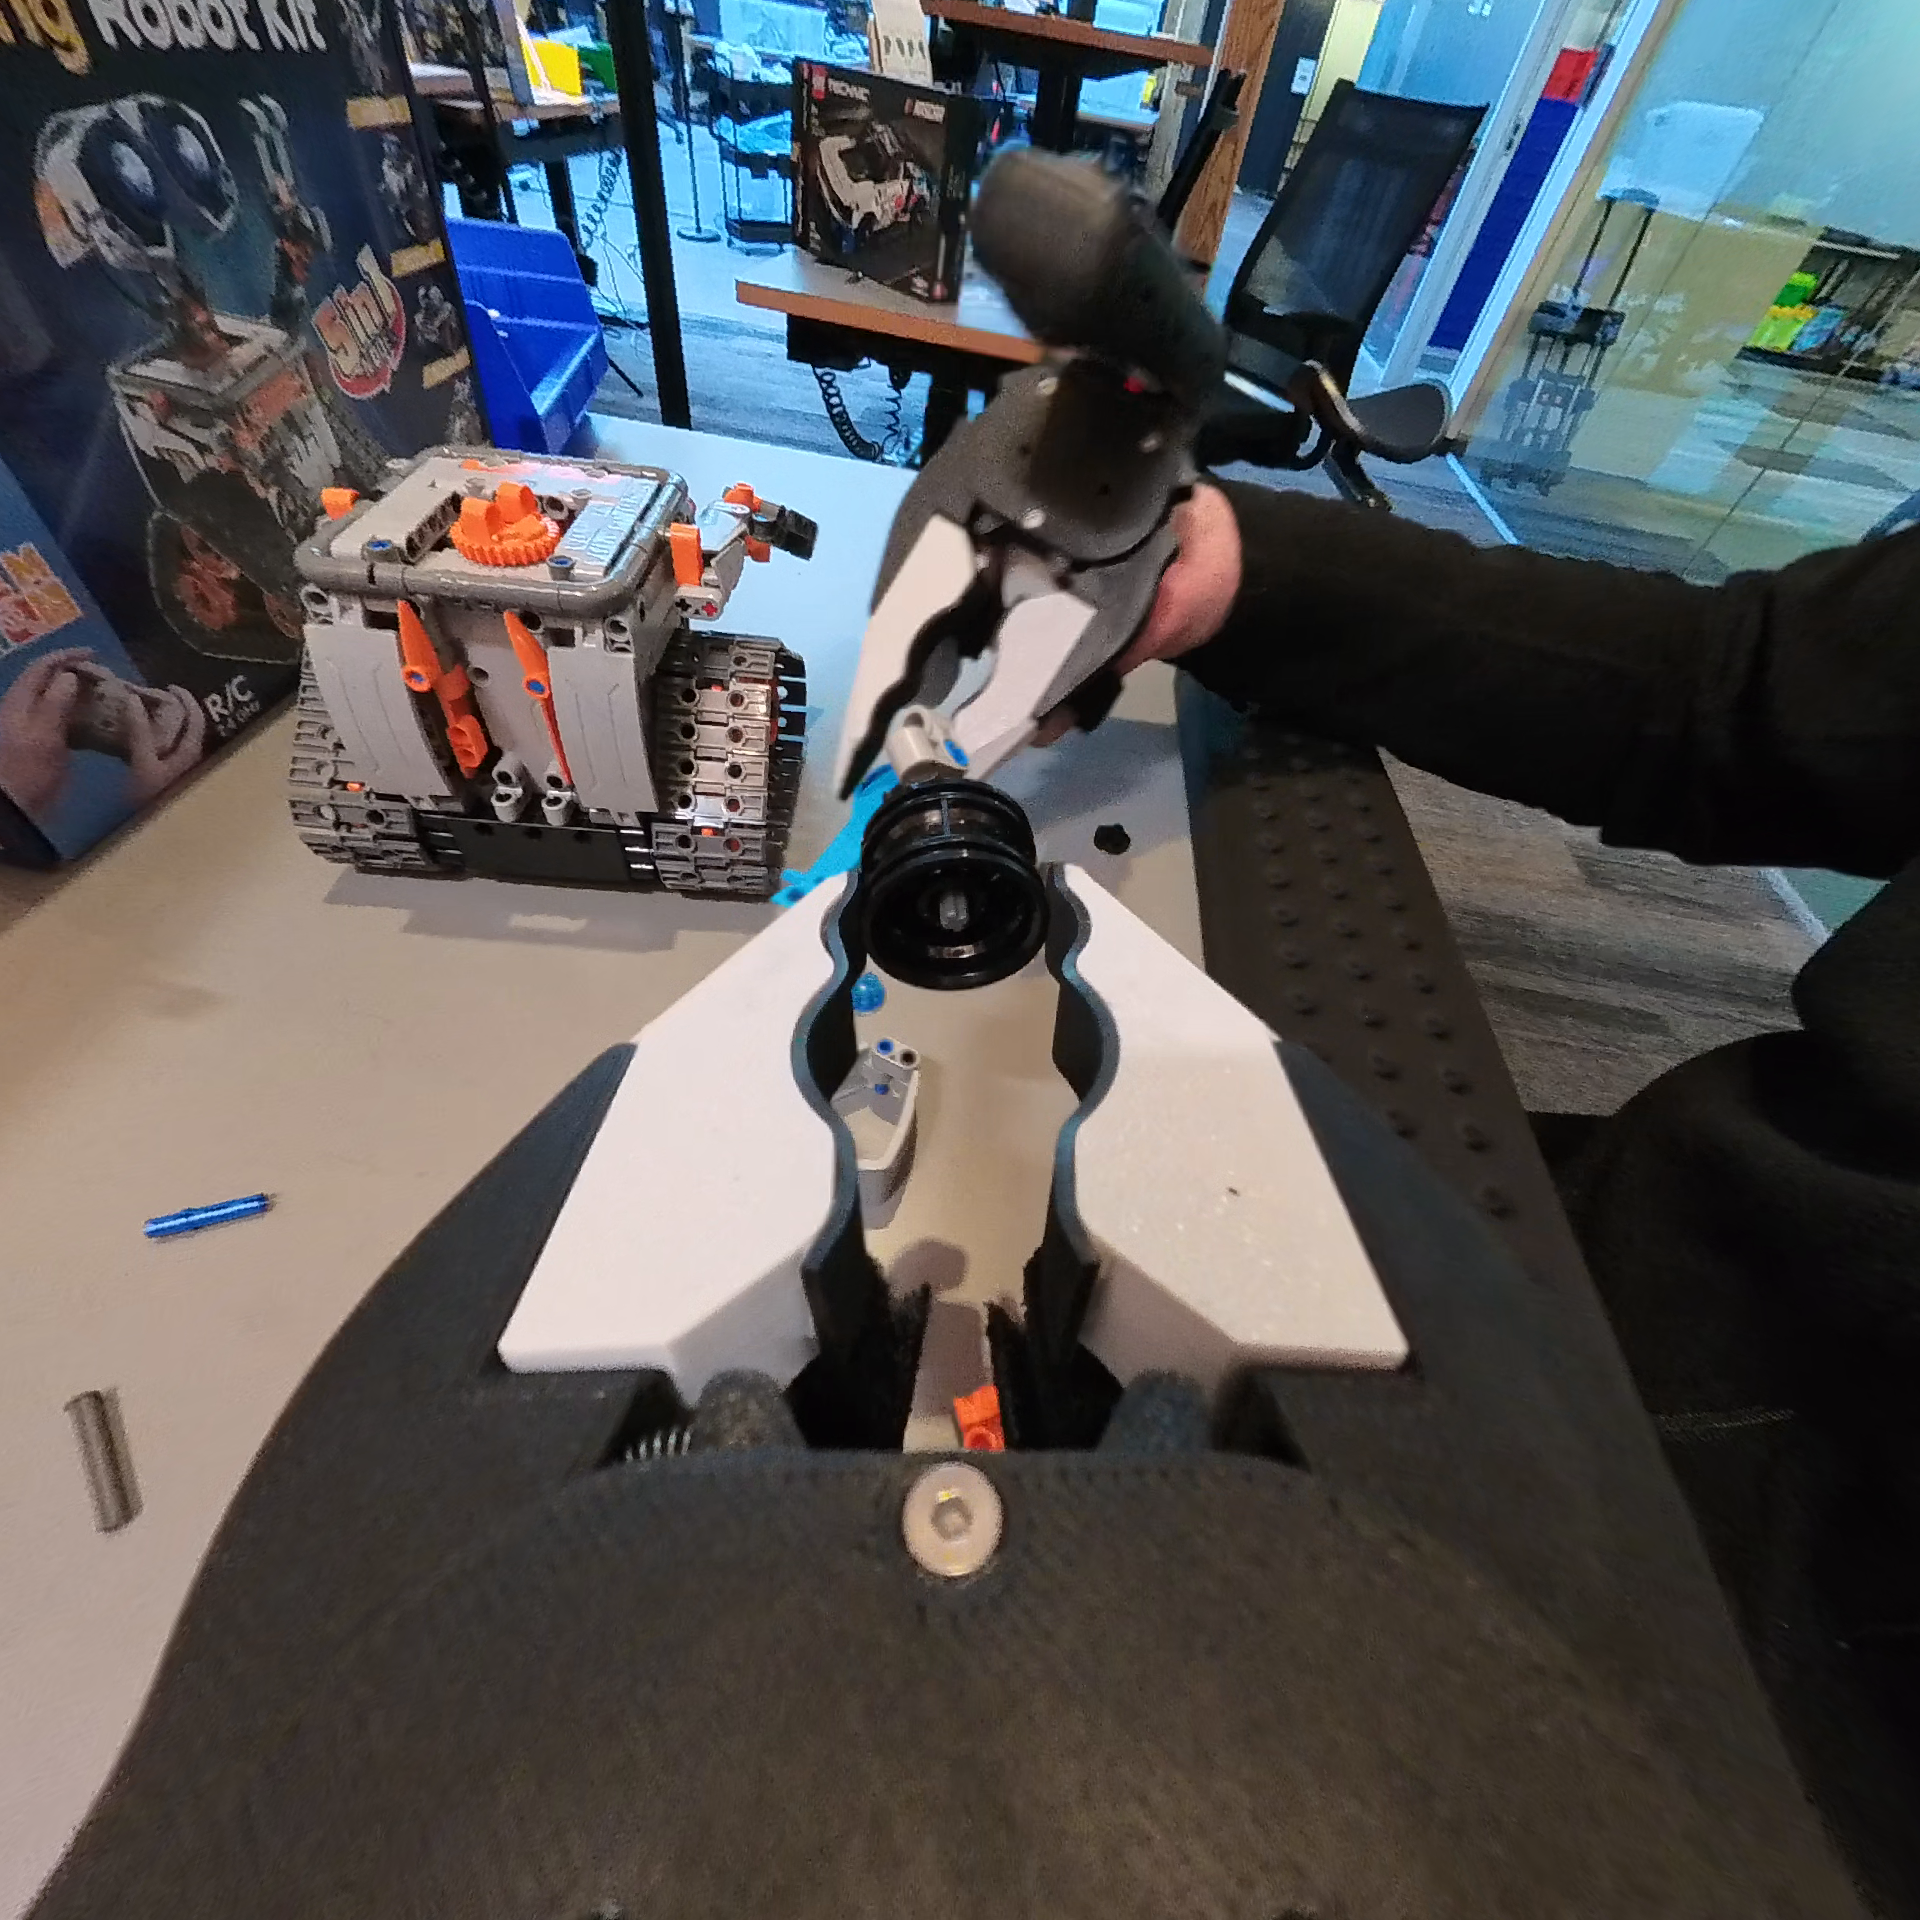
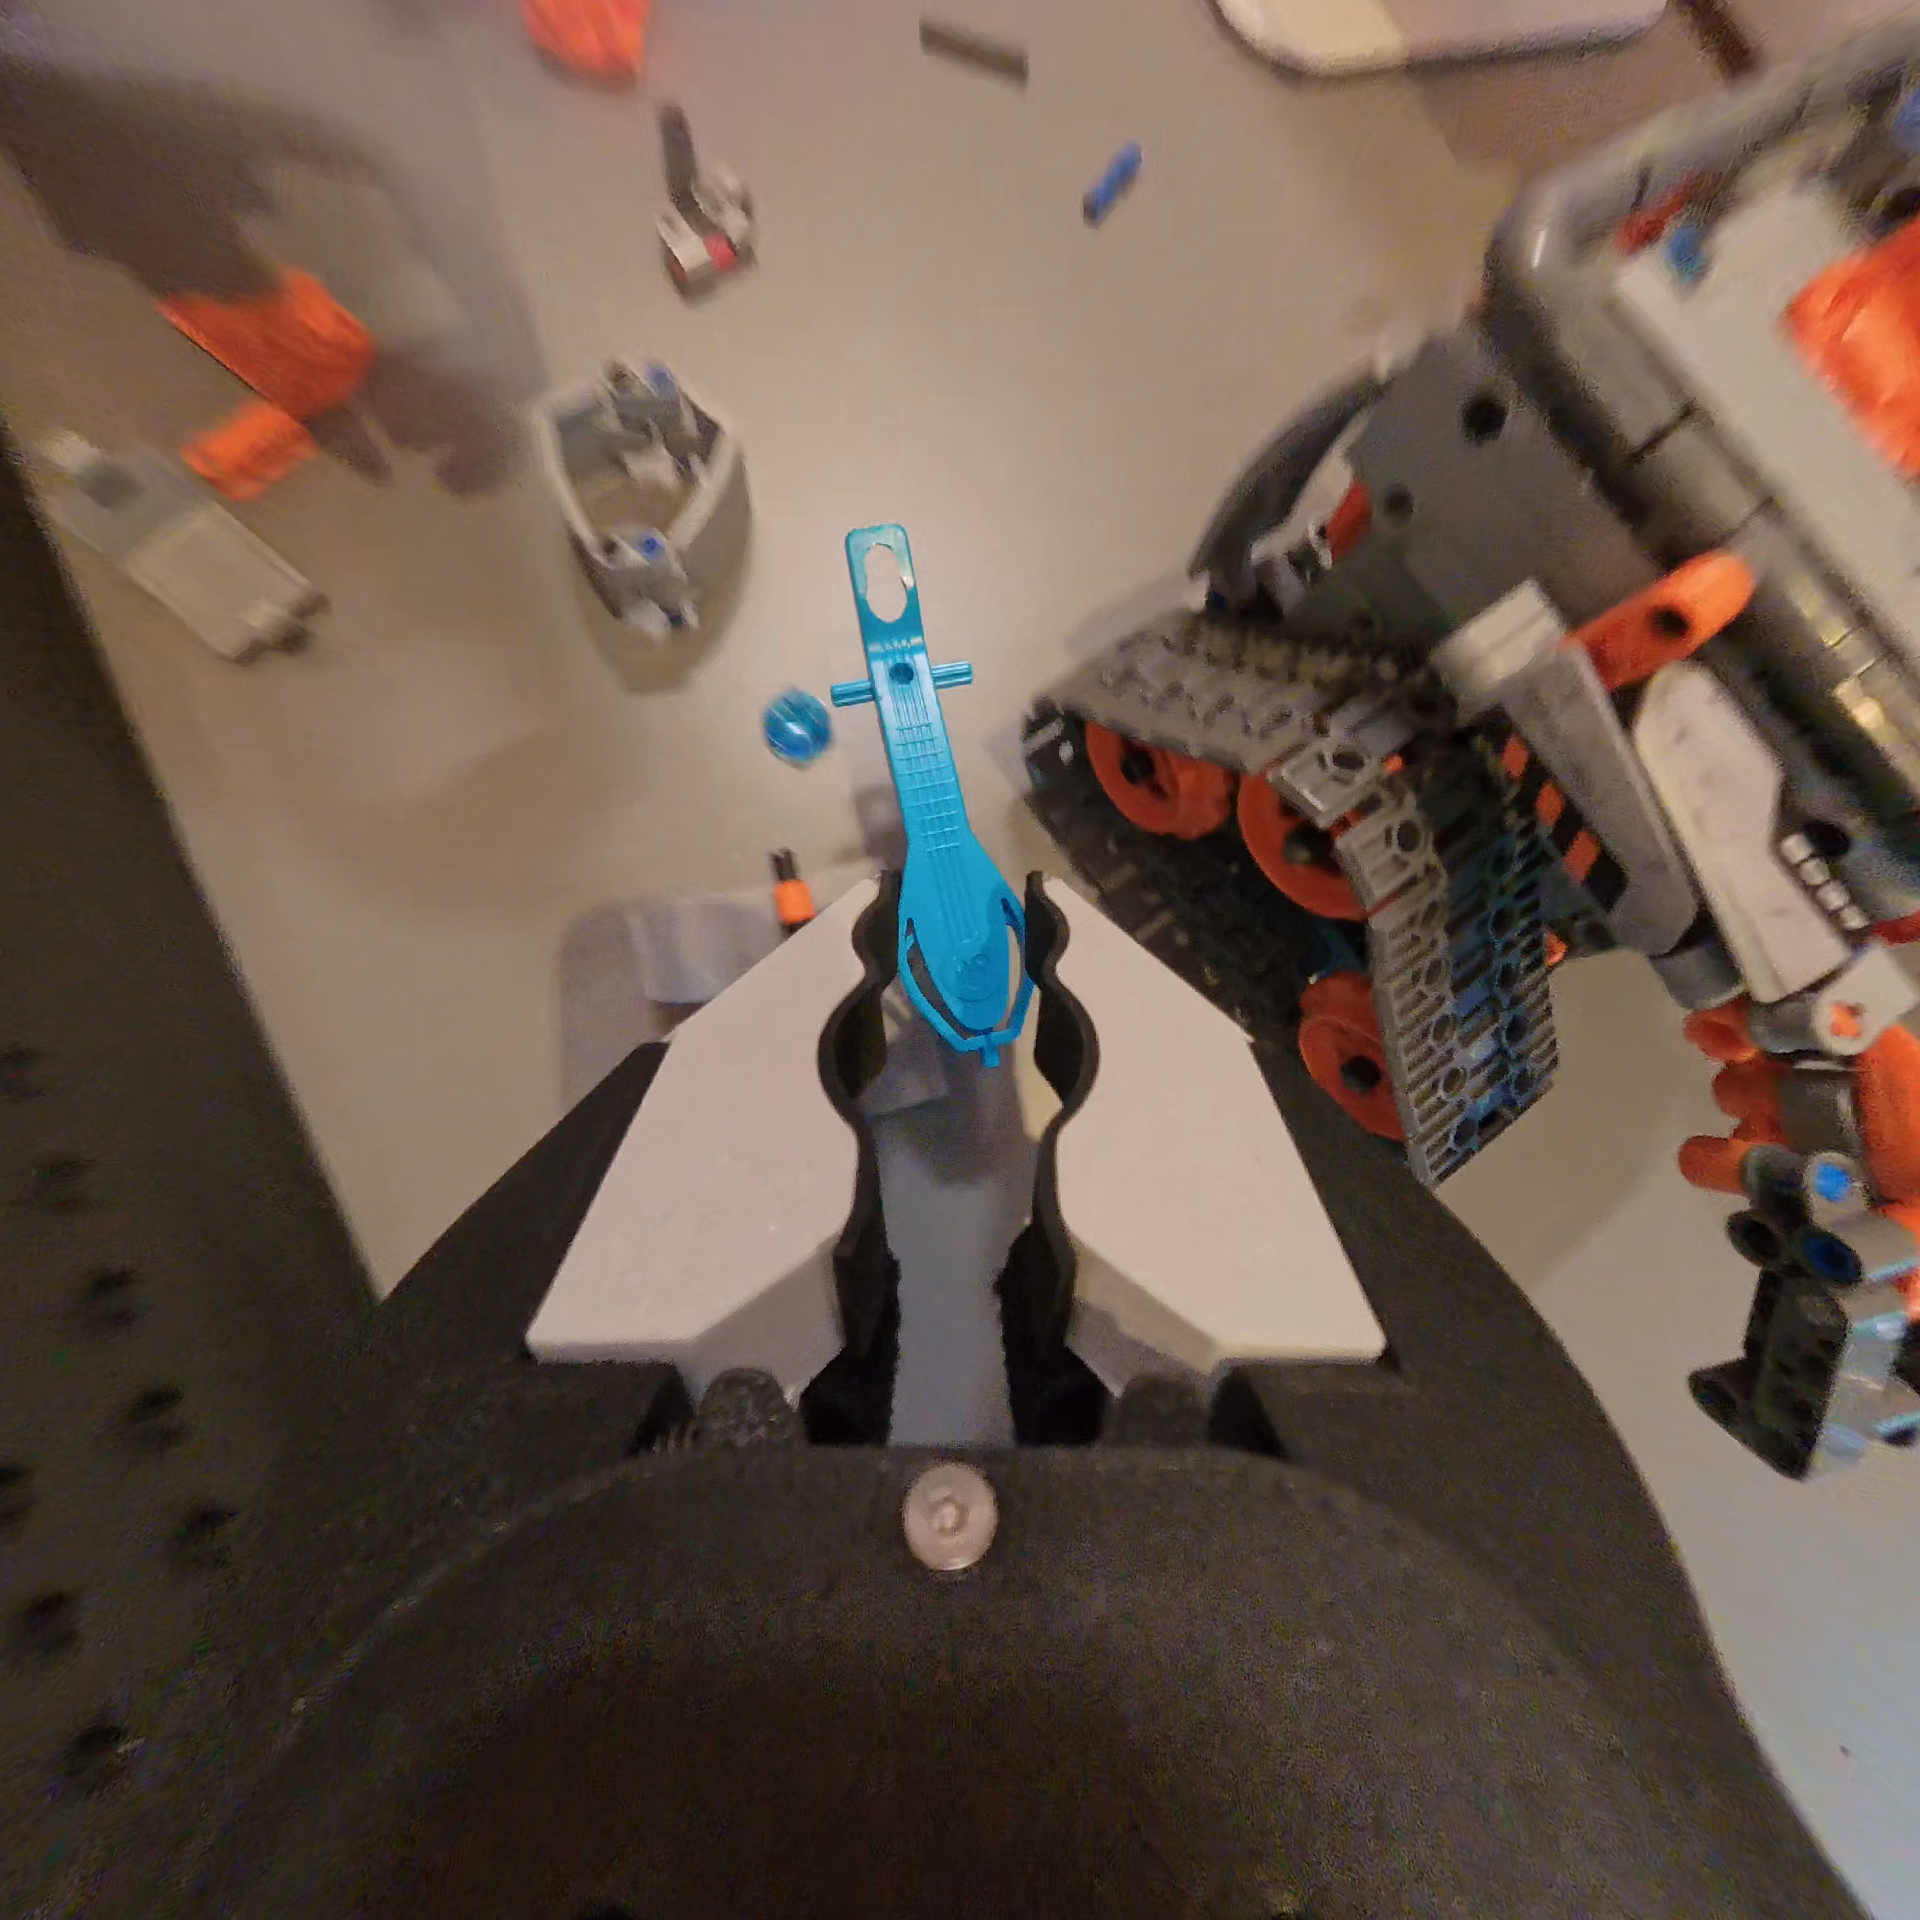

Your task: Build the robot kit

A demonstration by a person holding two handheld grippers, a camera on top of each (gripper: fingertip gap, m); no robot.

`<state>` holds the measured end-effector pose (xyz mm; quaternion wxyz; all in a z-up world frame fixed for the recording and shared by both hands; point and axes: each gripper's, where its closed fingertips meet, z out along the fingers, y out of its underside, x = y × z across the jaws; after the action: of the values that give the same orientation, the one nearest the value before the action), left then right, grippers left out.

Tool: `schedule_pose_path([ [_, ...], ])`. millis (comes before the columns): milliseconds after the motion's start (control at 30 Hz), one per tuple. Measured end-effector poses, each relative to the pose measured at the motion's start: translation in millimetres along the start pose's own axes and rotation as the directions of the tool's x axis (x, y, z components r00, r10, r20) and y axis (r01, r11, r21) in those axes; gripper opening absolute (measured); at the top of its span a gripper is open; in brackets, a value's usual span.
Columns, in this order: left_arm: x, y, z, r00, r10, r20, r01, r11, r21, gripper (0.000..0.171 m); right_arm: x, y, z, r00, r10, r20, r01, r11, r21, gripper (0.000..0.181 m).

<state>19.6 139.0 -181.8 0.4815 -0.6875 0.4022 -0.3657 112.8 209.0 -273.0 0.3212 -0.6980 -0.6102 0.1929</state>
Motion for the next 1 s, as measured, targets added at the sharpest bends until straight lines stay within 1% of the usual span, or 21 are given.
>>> schedule_pose_path([
  [133,-5.7,-7.8,-2.9,0.995,0.083,0.047,-0.085,0.996,0.035,0.032,-28.8,-38.5,-29.2,0.999,-0.005,0.040,-0.001,0.990,0.144,0.022],
  [233,-8.1,-14.4,-4.4,0.984,0.153,0.093,-0.158,0.986,0.056,0.032,-57.3,-66.7,-46.7,0.985,0.026,0.171,-0.069,0.964,0.255,0.021],
  [367,-6.6,-28.1,-11.3,0.959,0.244,0.147,-0.261,0.959,0.110,0.031,-74.7,-89.9,-59.3,0.950,0.073,0.302,-0.182,0.919,0.351,0.020],
  [500,-1.4,-38.0,-15.8,0.913,0.356,0.199,-0.383,0.916,0.121,0.032,-79.6,-96.4,-51.9,0.916,0.114,0.384,-0.254,0.907,0.337,0.019],
  [633,5.0,-42.6,-17.2,0.853,0.469,0.228,-0.500,0.860,0.103,0.031,-82.8,-101.6,-47.2,0.875,0.133,0.465,-0.310,0.892,0.328,0.019],
  [700,6.2,-41.6,-16.0,0.825,0.517,0.230,-0.544,0.836,0.074,0.031,-85.5,-103.6,-47.2,0.854,0.128,0.504,-0.325,0.887,0.327,0.018],
  [833,5.7,-42.5,-14.3,0.773,0.588,0.239,-0.612,0.790,0.034,0.032,-83.5,-108.2,-48.8,0.836,0.130,0.533,-0.349,0.876,0.334,0.018],
  [933,5.9,-44.9,-14.6,0.759,0.603,0.247,-0.630,0.776,0.039,0.032,-83.0,-110.8,-50.4,0.827,0.126,0.548,-0.361,0.867,0.345,0.018],
  [1000,6.0,-46.0,-14.6,0.777,0.582,0.240,-0.610,0.791,0.057,0.032,-84.9,-112.0,-51.7,0.817,0.116,0.564,-0.367,0.860,0.354,0.017],
])
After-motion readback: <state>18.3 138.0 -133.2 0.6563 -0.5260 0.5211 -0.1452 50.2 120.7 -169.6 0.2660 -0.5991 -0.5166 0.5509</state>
